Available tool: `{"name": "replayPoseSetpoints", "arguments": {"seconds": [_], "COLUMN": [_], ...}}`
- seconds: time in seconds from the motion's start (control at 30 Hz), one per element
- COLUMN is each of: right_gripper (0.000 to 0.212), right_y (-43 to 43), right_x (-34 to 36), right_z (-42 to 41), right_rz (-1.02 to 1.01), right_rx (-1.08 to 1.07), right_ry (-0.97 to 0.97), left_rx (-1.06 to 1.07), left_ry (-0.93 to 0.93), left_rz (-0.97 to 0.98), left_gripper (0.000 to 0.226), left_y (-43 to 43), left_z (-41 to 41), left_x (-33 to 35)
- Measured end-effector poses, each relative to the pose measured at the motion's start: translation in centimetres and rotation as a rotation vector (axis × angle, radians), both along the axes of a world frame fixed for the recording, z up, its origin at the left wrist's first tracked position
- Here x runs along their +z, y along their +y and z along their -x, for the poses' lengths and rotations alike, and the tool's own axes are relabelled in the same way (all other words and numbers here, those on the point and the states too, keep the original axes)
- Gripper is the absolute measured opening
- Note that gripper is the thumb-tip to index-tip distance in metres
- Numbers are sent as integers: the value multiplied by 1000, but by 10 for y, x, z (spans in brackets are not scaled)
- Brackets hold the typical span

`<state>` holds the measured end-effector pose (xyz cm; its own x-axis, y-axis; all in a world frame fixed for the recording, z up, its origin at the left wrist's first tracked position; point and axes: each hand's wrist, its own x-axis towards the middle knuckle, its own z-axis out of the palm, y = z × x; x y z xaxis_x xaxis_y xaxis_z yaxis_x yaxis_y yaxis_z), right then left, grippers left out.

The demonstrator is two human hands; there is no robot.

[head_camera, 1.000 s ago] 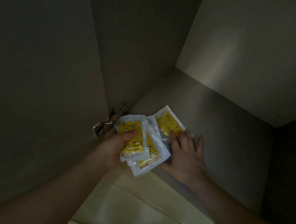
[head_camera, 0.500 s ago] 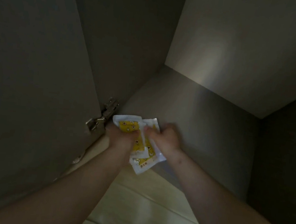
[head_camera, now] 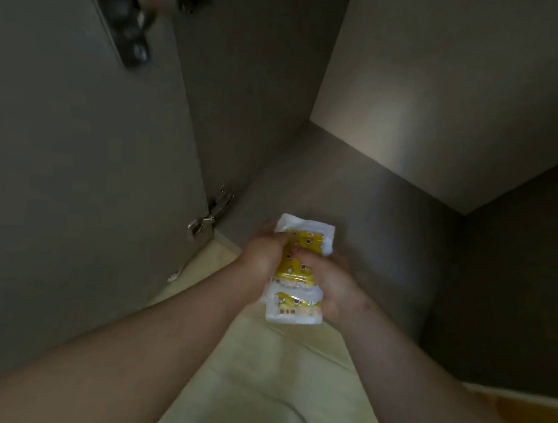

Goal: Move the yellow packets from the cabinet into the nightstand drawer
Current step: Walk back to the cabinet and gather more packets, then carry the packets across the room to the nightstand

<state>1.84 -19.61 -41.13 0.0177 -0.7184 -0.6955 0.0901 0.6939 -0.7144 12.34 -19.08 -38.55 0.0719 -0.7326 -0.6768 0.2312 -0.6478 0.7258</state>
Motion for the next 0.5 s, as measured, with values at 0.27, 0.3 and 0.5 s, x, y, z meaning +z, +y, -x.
{"name": "replayPoseSetpoints", "arguments": {"seconds": [0.27, 0.3, 0.5], "right_gripper": [10, 10, 13], "right_y": [72, 79, 129], "right_x": [179, 205, 331], "right_z": [2, -2, -23], "right_rz": [-125, -146, -222], "right_rx": [-143, -133, -102], "right_ry": [-29, -14, -70], "left_rx": [-81, -86, -167], "left_ry": [-243, -272, -462], "left_rz": [9, -6, -6], "left_gripper": [33, 34, 26], "left_y": [54, 62, 105], "left_z": [9, 6, -27], "left_x": [178, 205, 324]}}
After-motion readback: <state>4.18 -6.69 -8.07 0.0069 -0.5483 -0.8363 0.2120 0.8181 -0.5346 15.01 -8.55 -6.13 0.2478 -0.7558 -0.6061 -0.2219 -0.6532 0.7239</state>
